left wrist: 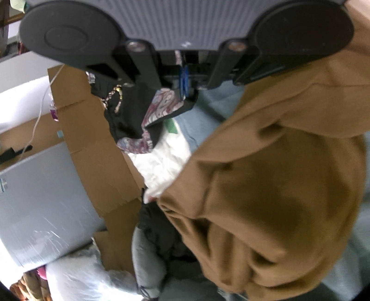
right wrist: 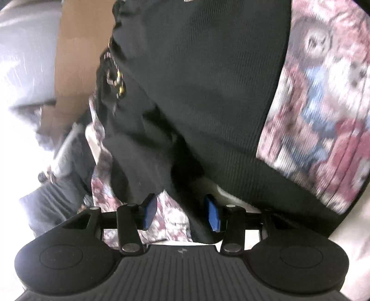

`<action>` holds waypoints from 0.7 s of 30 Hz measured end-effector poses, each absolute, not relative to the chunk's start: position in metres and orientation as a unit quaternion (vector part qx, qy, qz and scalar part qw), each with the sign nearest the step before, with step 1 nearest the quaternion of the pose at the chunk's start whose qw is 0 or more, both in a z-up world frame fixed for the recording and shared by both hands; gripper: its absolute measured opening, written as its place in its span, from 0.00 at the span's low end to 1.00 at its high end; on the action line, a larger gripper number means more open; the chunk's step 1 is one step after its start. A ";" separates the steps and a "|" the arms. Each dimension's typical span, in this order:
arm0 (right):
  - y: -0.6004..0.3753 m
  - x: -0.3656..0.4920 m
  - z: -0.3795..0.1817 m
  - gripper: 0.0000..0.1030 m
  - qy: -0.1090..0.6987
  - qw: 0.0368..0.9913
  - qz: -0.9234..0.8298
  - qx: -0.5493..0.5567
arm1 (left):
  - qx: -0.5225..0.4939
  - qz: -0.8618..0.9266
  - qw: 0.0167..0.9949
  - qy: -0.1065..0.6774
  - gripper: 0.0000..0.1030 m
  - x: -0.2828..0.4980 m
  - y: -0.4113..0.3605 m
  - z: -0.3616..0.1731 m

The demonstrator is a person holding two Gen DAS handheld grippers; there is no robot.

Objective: Fold clothes

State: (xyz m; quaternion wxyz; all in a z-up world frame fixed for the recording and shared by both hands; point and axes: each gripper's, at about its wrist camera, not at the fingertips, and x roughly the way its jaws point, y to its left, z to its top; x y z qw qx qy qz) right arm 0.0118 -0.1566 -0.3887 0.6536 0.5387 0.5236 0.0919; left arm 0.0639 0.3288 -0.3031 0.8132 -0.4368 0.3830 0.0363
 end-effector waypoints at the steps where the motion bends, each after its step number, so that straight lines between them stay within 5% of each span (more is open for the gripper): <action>1: -0.153 0.010 -0.390 0.50 0.527 0.654 0.096 0.534 | -0.437 0.041 0.813 0.382 0.01 0.062 0.330 -0.303; 4: -0.145 0.007 -0.392 0.48 0.530 0.655 0.103 0.529 | -0.440 0.053 0.813 0.377 0.01 0.059 0.334 -0.302; 8: -0.139 0.009 -0.388 0.03 0.541 0.649 0.127 0.520 | -0.437 0.058 0.816 0.373 0.01 0.056 0.336 -0.297; 21: -0.136 0.008 -0.354 0.00 0.554 0.646 0.167 0.498 | -0.427 0.081 0.828 0.354 0.01 0.044 0.344 -0.275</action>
